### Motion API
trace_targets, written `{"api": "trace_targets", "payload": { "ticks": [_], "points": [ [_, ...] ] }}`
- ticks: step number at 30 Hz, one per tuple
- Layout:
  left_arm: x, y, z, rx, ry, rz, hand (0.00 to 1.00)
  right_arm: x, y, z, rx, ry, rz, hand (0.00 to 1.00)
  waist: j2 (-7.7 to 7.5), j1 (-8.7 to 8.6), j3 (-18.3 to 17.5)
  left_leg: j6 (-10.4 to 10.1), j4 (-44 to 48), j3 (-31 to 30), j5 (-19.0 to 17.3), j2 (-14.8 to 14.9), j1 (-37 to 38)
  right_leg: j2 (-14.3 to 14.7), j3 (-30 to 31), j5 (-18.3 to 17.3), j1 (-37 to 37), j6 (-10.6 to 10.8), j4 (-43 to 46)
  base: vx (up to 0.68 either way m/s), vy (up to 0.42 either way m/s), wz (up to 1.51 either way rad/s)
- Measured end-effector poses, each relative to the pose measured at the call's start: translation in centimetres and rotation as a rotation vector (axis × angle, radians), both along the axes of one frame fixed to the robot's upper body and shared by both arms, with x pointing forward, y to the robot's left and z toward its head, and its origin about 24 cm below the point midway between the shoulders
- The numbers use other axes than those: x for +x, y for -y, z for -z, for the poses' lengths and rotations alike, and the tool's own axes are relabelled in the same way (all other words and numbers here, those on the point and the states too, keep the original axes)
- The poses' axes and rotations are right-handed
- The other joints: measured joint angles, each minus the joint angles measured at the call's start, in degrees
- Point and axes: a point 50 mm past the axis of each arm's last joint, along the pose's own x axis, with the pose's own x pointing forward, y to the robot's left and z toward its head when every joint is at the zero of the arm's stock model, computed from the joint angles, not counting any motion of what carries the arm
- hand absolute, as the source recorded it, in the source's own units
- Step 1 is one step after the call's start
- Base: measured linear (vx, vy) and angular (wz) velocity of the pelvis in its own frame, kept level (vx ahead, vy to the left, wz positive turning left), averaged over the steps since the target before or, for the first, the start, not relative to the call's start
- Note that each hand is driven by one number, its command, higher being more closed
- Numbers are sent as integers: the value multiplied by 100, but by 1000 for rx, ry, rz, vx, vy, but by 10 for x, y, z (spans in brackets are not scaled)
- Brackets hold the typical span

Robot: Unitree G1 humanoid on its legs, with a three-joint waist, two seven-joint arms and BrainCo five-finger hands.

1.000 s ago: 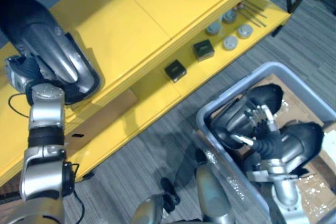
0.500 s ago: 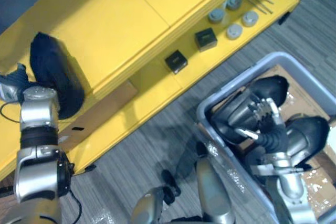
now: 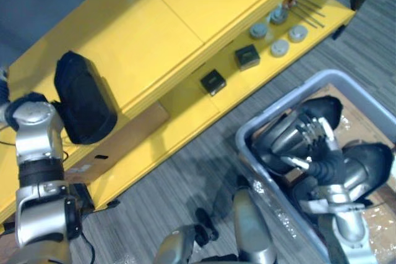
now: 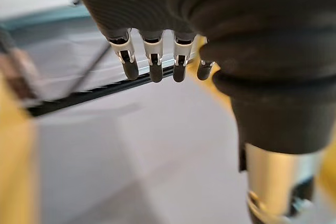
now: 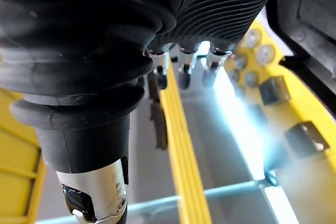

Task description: Walk over and take plastic housings, then place them on the shelf

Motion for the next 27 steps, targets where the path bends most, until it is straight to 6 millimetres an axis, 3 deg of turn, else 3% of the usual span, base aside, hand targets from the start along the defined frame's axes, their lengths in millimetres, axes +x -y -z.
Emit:
{"api": "trace_targets", "payload": {
  "ticks": [3,7,10,11,15,16,17,19,21,23,27],
  "points": [
    [-13,4,-27,124,141,21,0,-6,-2,0,-8,22,-34,0,-2,0,-91,-1,197,8,-1,46,110,-8,-7,-7,263,0,-103,26,57,-7],
    [-27,13,-27,271,183,117,0,-11,-7,-1,-49,27,-103,0,18,2,-510,-5,306,11,-5,116,303,14,-47,-15,574,10,-224,82,53,-6],
    [-40,22,-9,387,116,237,0,-19,-18,-11,-50,85,-168,0,33,18,-827,-38,512,-19,-33,248,408,41,-193,-13,933,11,-395,90,50,9],
    [-48,29,5,418,83,288,0,-20,-21,-14,-41,100,-184,0,40,86,-1032,-35,476,-24,-36,259,408,53,-234,-12,939,12,-444,58,27,19],
    [-83,59,66,371,-8,530,0,-25,-24,-13,23,119,-149,0,-10,313,-1196,1,116,-110,-100,285,723,63,-546,-19,1311,26,-664,-1,30,33],
    [-96,70,82,324,-32,617,100,-27,-24,-11,55,116,-119,0,-10,410,-1245,-13,-16,-209,-196,315,750,95,-682,-47,1327,29,-693,-62,24,41],
    [-102,76,89,310,-52,657,100,-28,-24,-11,67,117,-107,0,-2,474,-1256,-18,-99,-212,-272,340,782,126,-736,-59,1327,40,-693,-106,42,53],
    [-125,90,106,272,-130,825,100,-30,-25,-7,106,108,-61,0,24,679,-1315,-221,-410,-350,-568,426,809,202,-975,-102,1275,5,-631,-103,62,48],
    [-138,97,120,200,-171,985,100,-30,-26,-6,134,106,-43,0,-38,917,-1369,-210,-411,-356,-570,400,799,173,-991,-97,1292,22,-633,-56,42,15],
    [-149,103,134,183,-279,1114,100,-31,-26,-4,147,101,-27,0,-65,962,-1429,-205,-439,-433,-571,349,779,105,-1070,-91,1332,25,-638,-27,33,16],
    [-153,111,145,182,-344,1333,100,-31,-21,8,160,32,13,0,-3,987,-1567,-180,-594,-513,-474,268,777,45,-1129,-47,1314,37,-710,22,20,11]
  ]
}}
